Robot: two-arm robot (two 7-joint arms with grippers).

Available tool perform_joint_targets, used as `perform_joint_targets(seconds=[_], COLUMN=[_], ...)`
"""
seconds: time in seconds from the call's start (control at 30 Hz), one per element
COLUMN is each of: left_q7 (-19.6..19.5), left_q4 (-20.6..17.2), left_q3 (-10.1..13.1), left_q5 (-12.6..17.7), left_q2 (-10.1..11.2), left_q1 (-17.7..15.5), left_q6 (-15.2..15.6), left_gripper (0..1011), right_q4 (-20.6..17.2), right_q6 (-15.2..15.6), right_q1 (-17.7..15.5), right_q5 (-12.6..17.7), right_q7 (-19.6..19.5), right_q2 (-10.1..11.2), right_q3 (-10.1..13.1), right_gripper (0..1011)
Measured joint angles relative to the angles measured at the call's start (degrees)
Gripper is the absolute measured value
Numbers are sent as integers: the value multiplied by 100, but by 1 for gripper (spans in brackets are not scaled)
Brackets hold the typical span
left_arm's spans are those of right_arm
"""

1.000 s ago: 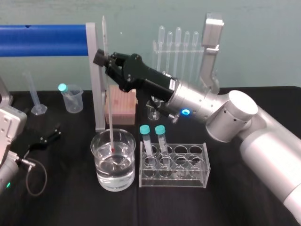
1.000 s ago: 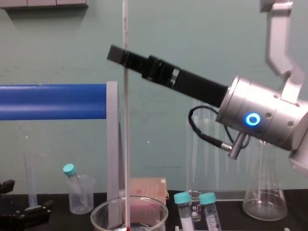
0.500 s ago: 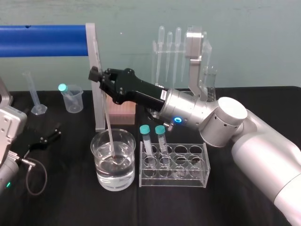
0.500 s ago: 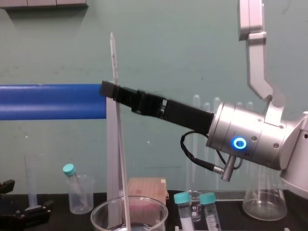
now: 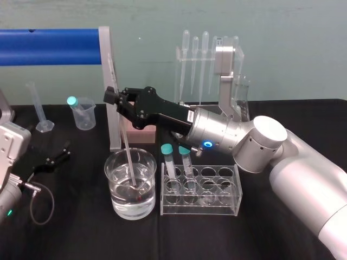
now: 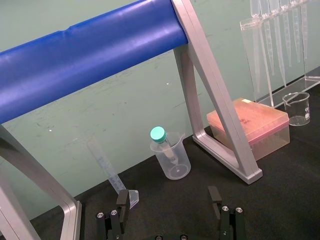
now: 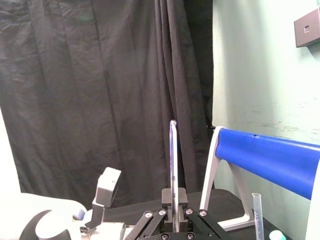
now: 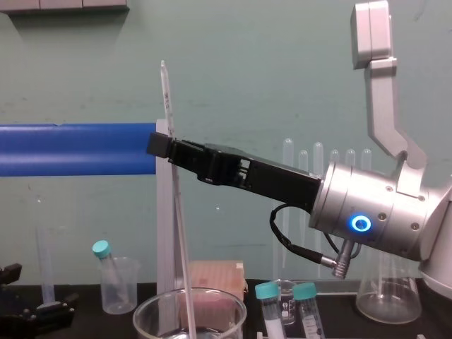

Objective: Hold the thermometer with one hand and immerse one end into the beaker, then reinsert it into the test tube rack.

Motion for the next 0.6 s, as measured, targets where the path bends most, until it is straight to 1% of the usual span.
perform_joint_targets(seconds=[0.37,0.6], left_q7=[0,0], left_q4=[0,0], left_q3=[0,0], left_q5=[0,0], left_q2=[0,0], left_q1=[0,0], left_q6=[0,0], left_gripper=[1008,1008], right_q4=[-92,-89], right_q6=[-95,-94], right_q1=[-80,-76], right_q5=[-49,-47], right_q7=[47,47], right_q2=[46,45], right_q3=[27,27], right_gripper=[56,57])
